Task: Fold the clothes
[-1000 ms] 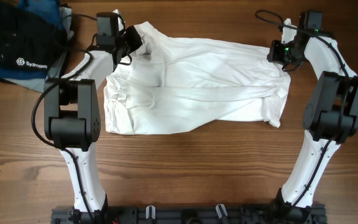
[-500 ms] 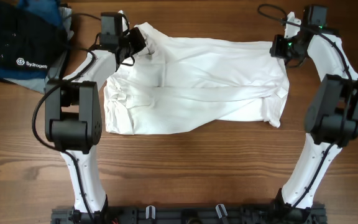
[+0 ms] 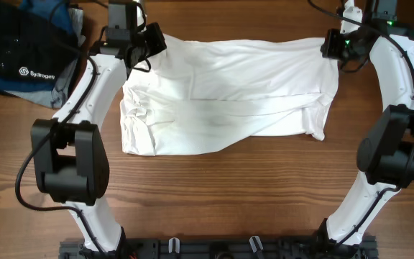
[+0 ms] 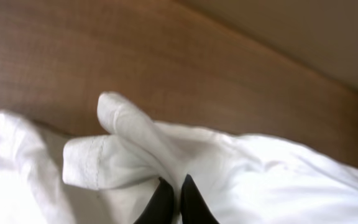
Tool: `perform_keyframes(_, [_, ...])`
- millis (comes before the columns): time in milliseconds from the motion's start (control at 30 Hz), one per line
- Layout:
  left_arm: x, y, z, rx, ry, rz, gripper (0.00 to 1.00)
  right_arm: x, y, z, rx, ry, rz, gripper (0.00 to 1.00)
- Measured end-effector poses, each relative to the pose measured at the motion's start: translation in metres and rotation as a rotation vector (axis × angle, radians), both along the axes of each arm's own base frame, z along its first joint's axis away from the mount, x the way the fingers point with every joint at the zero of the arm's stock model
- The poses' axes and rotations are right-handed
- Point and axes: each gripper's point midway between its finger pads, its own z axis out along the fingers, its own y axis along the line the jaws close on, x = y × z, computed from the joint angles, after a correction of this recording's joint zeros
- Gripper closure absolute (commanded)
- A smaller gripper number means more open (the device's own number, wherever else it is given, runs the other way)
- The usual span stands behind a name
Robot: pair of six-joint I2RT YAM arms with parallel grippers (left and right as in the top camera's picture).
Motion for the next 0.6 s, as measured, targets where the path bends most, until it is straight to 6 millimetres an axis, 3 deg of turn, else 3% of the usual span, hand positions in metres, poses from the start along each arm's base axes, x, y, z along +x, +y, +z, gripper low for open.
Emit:
perform_keyframes(233, [-0.026,0.003,-0.017,0.019,0.128,-0.002,0.96,-0.027,0.005,-0.010,0.030,0.128,-0.025,0.96])
perform_keyframes(333, [-0.032,0.004,-0.016,0.022,0.148,-0.002,0.96,-0.031,0.005,-0.011,0.037,0.146,-0.031,0.96])
perform_keyframes(467, [-0.037,0.005,0.004,0.019,0.122,-0.002,0.96,-0.032,0.006,-0.006,0.041,0.143,-0.037,0.96])
perform_keyframes(600, [-0.046,0.006,0.029,0.015,0.094,-0.002,0.96,-0.041,0.008,0.011,0.041,0.138,-0.037,0.96])
